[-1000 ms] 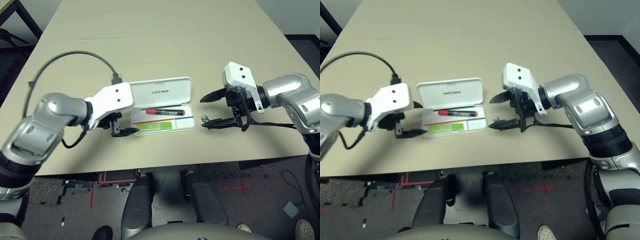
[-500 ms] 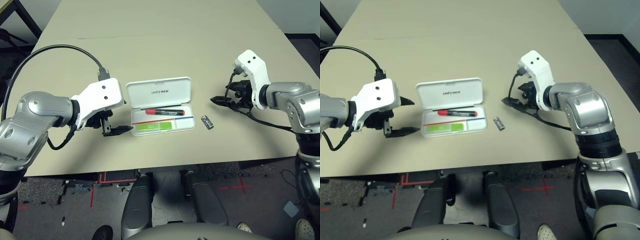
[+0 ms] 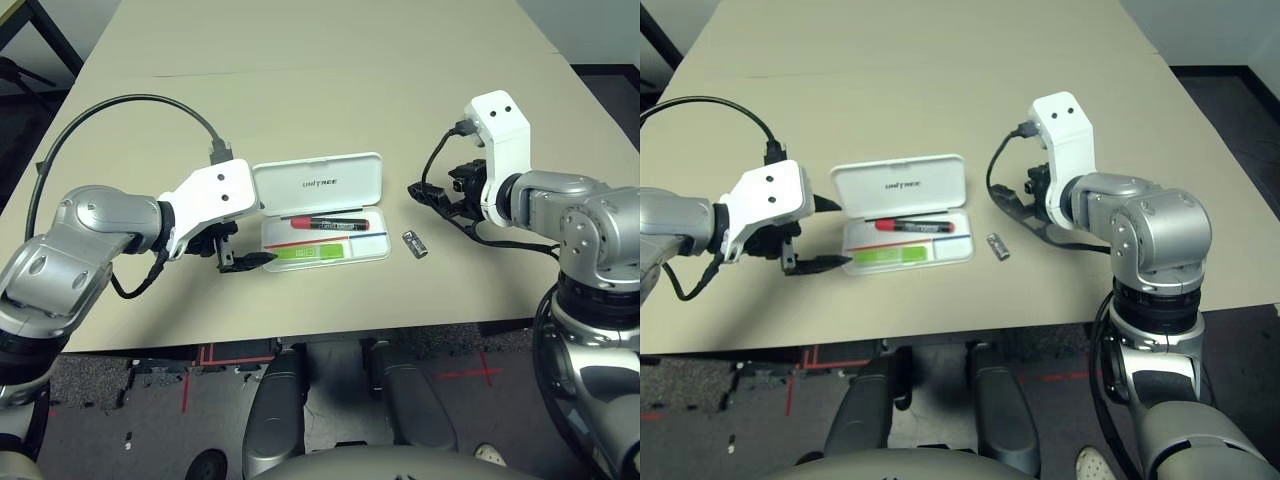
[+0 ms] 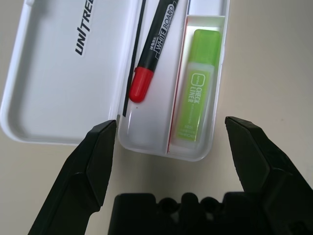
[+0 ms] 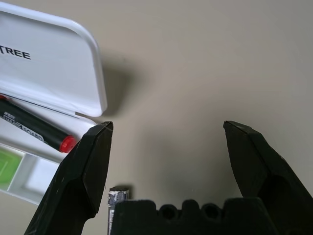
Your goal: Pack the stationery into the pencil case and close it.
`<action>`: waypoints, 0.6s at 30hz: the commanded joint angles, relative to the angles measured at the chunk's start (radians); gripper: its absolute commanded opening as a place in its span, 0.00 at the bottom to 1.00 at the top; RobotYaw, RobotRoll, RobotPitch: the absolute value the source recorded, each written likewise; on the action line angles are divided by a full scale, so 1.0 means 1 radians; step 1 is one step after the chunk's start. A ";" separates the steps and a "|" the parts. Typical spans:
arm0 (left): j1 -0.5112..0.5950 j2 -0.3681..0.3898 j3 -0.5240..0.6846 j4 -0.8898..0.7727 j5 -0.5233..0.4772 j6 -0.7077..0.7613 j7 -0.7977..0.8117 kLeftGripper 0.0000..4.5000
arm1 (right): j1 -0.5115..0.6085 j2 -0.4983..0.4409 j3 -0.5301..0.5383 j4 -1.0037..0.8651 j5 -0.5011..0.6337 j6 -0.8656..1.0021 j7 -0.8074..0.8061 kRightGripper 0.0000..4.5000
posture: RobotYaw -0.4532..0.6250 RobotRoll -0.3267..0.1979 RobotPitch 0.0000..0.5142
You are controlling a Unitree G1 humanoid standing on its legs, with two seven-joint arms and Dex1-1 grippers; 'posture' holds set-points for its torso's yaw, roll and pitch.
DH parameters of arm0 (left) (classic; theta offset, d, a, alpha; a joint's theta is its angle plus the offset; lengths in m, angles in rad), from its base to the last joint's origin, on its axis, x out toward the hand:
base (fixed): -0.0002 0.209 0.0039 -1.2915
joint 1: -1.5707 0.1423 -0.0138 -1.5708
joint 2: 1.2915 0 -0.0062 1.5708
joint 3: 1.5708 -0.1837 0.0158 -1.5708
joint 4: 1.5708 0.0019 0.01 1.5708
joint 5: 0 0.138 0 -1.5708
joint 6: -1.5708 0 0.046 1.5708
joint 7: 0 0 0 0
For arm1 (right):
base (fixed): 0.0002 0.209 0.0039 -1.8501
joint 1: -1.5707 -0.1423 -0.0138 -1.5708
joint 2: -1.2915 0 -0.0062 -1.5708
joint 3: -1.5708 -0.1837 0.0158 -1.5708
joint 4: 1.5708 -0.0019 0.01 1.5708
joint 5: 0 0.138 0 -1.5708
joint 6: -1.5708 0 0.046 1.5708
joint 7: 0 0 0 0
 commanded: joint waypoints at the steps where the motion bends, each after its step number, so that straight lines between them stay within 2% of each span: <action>1: -0.006 -0.001 -0.016 -0.002 0.004 -0.008 0.000 0.99 | 0.062 -0.008 0.014 -0.059 0.048 0.021 -0.025 1.00 | 0.40 0.62 0.49; 13: -0.018 -0.018 -0.036 -0.004 0.006 -0.003 0.010 0.99 | 0.238 -0.046 0.043 -0.144 0.206 0.021 -0.092 1.00 | 0.40 0.62 0.51; 18: -0.018 -0.021 -0.037 -0.012 0.003 0.004 0.017 0.99 | 0.259 -0.051 0.061 -0.139 0.226 0.021 -0.116 1.00 | 0.40 0.62 0.51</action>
